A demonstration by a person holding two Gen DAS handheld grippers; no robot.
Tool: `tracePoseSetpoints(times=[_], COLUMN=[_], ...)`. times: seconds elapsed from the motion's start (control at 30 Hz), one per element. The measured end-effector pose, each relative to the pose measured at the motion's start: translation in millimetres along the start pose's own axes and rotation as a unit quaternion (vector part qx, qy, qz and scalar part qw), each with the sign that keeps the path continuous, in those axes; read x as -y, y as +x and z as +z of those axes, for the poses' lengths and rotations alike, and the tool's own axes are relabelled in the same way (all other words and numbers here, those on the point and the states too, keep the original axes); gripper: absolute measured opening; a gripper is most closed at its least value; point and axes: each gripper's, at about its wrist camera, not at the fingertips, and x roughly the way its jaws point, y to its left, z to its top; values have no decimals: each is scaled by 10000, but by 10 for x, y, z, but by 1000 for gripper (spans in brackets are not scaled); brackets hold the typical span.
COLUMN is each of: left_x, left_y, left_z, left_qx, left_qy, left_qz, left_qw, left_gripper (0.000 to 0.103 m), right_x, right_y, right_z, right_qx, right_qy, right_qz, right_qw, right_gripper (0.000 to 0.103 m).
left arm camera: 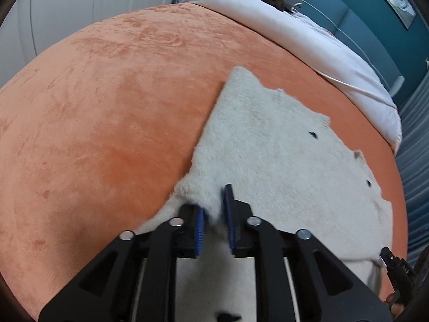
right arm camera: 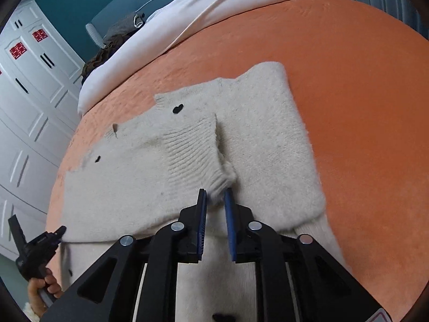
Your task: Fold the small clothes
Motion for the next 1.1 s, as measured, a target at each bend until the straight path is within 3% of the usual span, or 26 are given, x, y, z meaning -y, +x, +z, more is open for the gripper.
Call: tracePoseSetpoints(times=[0.07,0.1,0.17,0.27,0.37,0.5,0.6,0.67,0.8,0.83,0.9,0.93,1.0,1.03,1.07,1.1], left_x=[-52,-86,-227,-561,-899,-1072,-993,-904,-796,-788,-756,-733,-726,-725,-719,-717], left_y=[-223,-351,-628,-1020,-1281,-1463,-1449,-1417,-1308,-1300,-1285,-1260,-1245,-1264,-1301,-1362], left_z=[-107,-190,-431,-900,-1343,-1714,-1814,-1828,-1769,-1735,-1684,-1656,-1640,-1637,-1633,-1638], left_qx=[-27,-12,18,-97,-309,-214,-289,-243,-286,-329,-403,-535,-738,-795,-825,-805], left_qy=[74,120,225,114,-287,-581,-727,-658,-462,-447,-410,-394,-458,-473,-449,-413], left_qz=[-108,-95,-62,-87,-188,-396,-570,-556,-349,-345,-421,-523,-554,-594,-612,-622], left_qw=[9999,9999,9997,9998,9989,9973,9953,9960,9979,9979,9975,9964,9947,9939,9937,9940], left_gripper=[54,61,69,80,85,87,93,98,98,96,79,58,36,18,10,9], right_x=[-58,-52,74,383,745,1070,1060,966,844,804,720,689,612,596,585,582], right_y=[-325,-522,-900,-1334,-1642,-1811,-1794,-1676,-1516,-1491,-1420,-1403,-1380,-1380,-1404,-1457], right_z=[-145,-282,-660,-1315,-1866,-2372,-2410,-2337,-2200,-2165,-2110,-2096,-2072,-2067,-2065,-2066], right_qx=[218,282,323,122,-235,-429,-263,-260,-293,-315,-375,-403,-486,-531,-536,-452], right_qy=[-266,-447,-672,-614,-289,415,636,823,1115,1138,1085,1025,898,899,925,926], right_qz=[-51,-171,-488,-702,-789,-400,-162,141,315,345,395,319,242,234,267,288], right_qw=[9994,9985,9960,9956,9962,9974,9975,9962,9928,9924,9926,9934,9945,9943,9939,9943], right_gripper=[20,24,44,56,59,62,69,70,70,70,69,63,37,17,14,13])
